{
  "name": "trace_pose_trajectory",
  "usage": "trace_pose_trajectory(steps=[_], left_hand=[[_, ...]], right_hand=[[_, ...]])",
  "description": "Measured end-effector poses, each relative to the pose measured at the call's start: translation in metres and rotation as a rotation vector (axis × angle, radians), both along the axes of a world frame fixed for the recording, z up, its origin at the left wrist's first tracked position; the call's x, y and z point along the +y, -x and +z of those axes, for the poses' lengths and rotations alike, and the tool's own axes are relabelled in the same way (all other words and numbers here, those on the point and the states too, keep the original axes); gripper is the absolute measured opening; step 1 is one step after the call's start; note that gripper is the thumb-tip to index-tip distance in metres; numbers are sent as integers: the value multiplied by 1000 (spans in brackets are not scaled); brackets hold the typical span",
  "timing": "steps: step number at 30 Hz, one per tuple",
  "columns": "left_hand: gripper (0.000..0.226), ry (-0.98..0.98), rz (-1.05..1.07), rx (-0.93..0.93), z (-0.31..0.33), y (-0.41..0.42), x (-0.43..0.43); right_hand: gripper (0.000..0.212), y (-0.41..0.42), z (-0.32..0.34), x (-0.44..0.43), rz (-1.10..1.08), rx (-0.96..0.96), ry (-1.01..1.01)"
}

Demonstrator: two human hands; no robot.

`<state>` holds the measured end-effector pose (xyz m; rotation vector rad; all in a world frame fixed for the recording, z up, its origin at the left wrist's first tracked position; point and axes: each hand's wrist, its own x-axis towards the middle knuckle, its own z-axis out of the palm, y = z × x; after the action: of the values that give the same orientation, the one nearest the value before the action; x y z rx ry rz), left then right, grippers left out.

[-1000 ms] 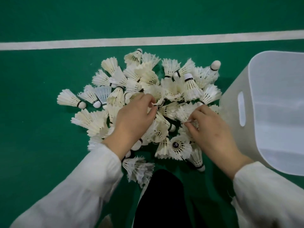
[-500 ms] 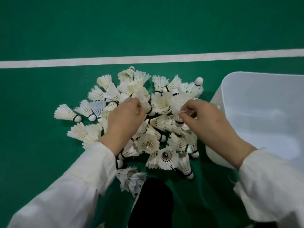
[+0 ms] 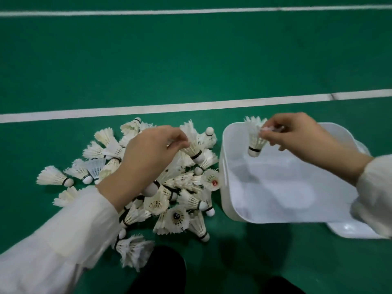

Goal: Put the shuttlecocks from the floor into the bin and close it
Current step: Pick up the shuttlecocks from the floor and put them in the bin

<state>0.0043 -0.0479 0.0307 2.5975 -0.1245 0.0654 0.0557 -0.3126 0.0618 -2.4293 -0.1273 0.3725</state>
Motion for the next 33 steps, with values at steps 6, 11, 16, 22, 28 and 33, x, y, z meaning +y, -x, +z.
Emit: trace_pose_trajectory(steps=[6,11,16,22,28,33], left_hand=[[17,-39,-96,33,-27,-10,-30],[8,-5,-45,103,-48,-3,-33],[7,16,-29,139,-62,6,-36],[6,12,-40,150,-68,12,-38],[9,64,-70,106,-59,11,-38],[7,122,-74,24,-42,13,-38]], right_hand=[[9,6,-97,-21,-39,224,40],[13,-13,-155,-7,-4,279,37],[19,-21,-186,7,23,248,39],[36,-21,-185,7,70,198,38],[27,-7,-114,11,81,-148,-121],[33,20,-64,46,496,-59,-250]])
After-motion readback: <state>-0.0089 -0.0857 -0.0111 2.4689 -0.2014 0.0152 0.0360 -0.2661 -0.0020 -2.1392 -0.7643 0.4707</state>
